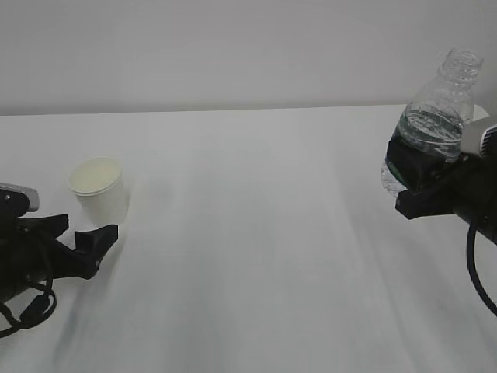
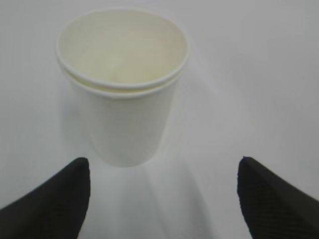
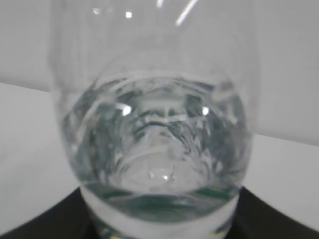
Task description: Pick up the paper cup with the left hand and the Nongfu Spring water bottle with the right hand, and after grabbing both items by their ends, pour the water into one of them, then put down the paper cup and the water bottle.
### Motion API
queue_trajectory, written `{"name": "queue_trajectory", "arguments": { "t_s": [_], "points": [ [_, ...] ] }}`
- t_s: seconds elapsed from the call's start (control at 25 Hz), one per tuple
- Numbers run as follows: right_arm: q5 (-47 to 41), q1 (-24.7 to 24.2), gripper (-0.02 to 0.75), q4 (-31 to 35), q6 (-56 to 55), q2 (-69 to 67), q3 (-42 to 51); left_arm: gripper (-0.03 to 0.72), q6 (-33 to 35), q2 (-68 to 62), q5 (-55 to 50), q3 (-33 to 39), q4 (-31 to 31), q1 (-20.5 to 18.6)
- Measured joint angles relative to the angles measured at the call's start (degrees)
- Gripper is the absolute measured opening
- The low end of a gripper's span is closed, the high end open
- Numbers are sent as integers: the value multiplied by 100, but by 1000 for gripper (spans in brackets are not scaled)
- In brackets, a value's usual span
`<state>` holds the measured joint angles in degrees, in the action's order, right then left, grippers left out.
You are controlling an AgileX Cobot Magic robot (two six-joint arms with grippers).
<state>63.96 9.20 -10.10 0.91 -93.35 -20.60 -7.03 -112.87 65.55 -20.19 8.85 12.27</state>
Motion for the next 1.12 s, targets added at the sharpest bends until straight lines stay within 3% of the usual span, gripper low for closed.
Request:
{"name": "queue_trajectory", "arguments": {
  "t_s": [1.12],
  "points": [
    [0,0,352,-59,0,0,3,691,86,-664,9,-1116,-141,0]
  ]
}}
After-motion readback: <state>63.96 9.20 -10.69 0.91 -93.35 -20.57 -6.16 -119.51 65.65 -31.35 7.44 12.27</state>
